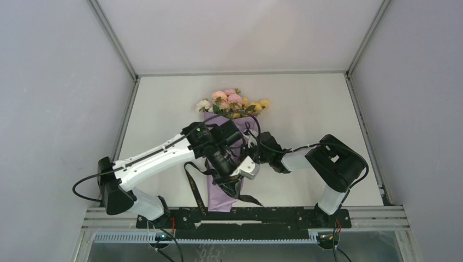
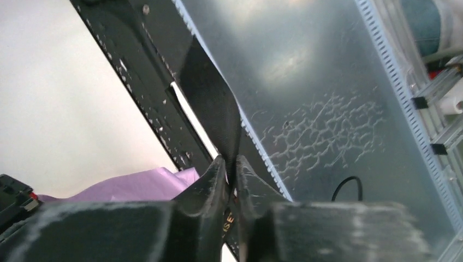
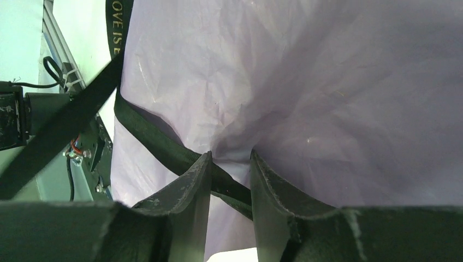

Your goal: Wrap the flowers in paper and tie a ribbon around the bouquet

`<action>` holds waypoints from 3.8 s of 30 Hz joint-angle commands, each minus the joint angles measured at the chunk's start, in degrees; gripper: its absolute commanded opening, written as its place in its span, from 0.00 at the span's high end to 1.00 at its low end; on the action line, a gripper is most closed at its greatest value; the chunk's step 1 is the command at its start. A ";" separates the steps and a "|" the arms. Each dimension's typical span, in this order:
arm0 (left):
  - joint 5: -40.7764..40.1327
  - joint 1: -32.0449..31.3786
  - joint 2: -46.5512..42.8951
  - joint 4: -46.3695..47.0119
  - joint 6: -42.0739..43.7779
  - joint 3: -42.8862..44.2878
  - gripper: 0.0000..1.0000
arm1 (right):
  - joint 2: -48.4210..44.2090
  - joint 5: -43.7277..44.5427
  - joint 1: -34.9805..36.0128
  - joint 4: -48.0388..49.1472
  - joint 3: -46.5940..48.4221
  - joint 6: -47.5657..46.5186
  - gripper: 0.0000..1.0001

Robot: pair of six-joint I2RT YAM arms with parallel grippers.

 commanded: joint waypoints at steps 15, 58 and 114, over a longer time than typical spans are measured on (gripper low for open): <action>-37.53 15.81 -5.37 20.59 1.64 -19.43 0.00 | -1.49 -2.77 -1.68 1.48 -0.16 0.26 0.63; -37.82 22.90 -3.78 29.21 16.27 -31.27 1.00 | -0.94 -5.01 -2.22 0.73 -0.16 0.61 0.71; -51.46 21.58 -7.79 75.81 -4.31 -41.00 1.00 | 12.27 -18.69 -4.64 -7.67 27.96 -4.46 0.52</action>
